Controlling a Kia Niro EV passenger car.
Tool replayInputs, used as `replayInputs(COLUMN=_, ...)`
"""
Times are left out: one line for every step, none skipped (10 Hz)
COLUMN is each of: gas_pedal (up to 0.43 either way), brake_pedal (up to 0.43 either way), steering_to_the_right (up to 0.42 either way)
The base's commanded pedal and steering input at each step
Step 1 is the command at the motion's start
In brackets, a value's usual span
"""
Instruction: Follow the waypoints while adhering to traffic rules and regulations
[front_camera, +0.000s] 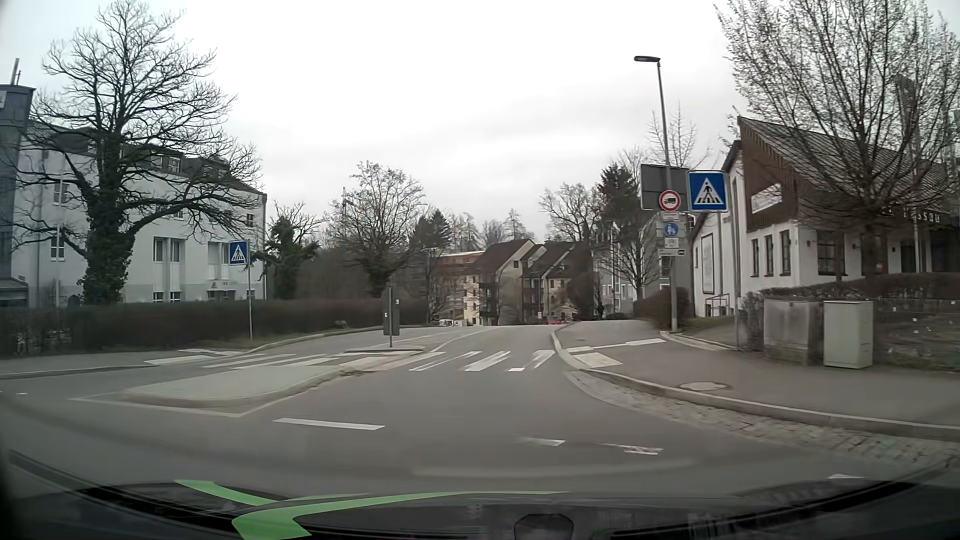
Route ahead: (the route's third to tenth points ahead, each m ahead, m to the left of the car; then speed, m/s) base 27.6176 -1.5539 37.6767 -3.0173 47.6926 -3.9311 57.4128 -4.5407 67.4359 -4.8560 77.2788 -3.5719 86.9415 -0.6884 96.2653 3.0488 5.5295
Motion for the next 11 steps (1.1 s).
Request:
replayInputs(gas_pedal=0.280, brake_pedal=0.000, steering_to_the_right=-0.102)
replayInputs(gas_pedal=0.311, brake_pedal=0.000, steering_to_the_right=-0.079)
replayInputs(gas_pedal=0.331, brake_pedal=0.000, steering_to_the_right=-0.057)
replayInputs(gas_pedal=0.358, brake_pedal=0.000, steering_to_the_right=-0.041)
replayInputs(gas_pedal=0.370, brake_pedal=0.000, steering_to_the_right=-0.027)
replayInputs(gas_pedal=0.370, brake_pedal=0.000, steering_to_the_right=-0.012)
replayInputs(gas_pedal=0.370, brake_pedal=0.000, steering_to_the_right=0.005)
replayInputs(gas_pedal=0.370, brake_pedal=0.000, steering_to_the_right=0.014)
replayInputs(gas_pedal=0.350, brake_pedal=0.000, steering_to_the_right=0.020)
replayInputs(gas_pedal=0.350, brake_pedal=0.000, steering_to_the_right=0.027)
replayInputs(gas_pedal=0.350, brake_pedal=0.000, steering_to_the_right=0.030)
